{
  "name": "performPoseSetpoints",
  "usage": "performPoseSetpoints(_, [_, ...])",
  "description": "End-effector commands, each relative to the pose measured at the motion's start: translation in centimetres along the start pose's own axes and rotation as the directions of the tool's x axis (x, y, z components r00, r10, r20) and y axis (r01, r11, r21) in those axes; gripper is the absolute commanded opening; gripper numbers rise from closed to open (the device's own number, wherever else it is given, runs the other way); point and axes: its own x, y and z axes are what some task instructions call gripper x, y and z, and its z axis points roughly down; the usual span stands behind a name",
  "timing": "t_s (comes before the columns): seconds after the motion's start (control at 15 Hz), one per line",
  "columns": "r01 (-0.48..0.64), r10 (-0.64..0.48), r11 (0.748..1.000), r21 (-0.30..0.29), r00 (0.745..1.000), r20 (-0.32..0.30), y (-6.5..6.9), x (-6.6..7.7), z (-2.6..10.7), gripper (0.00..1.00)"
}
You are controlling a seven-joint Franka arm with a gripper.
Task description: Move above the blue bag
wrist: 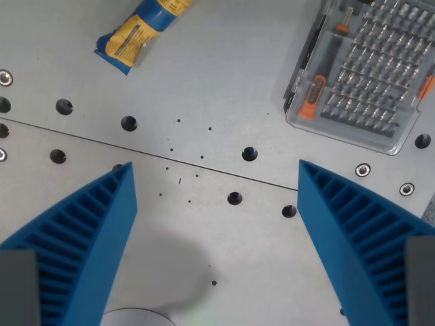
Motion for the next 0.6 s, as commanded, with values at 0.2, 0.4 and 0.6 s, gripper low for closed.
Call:
performPoseSetpoints(0.2, [-0.002,0.002,1.000,-0.002,1.000,-0.006,-0.01,-0.03,-0.24,1.00])
performPoseSetpoints(0.4, [-0.014,0.014,1.000,-0.002,1.000,-0.006,-0.02,-0.01,-0.18,1.00])
performPoseSetpoints(0.6, [-0.047,0.047,0.999,-0.003,0.999,-0.008,-0.07,0.08,0.06,1.00])
